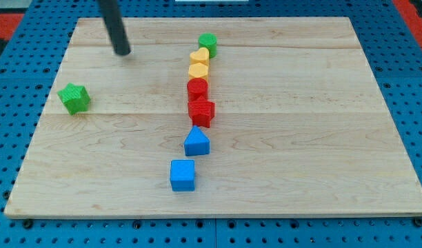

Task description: Move the green circle closer to the green star

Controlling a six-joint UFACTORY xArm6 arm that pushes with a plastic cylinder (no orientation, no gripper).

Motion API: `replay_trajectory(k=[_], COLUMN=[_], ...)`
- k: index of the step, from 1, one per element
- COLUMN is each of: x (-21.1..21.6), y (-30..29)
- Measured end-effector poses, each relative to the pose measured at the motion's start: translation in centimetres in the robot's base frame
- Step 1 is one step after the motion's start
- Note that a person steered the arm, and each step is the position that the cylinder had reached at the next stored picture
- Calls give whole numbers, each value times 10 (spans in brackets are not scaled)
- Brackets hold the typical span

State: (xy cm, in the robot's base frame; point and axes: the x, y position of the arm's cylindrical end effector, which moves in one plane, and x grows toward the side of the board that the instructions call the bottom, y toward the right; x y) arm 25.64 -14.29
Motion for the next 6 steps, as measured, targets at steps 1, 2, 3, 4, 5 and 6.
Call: replay_trajectory(k=[1, 2, 3, 4, 5, 6], x=[-33, 1, 40, 43, 2, 52], y=[121, 177, 98, 8, 6, -28])
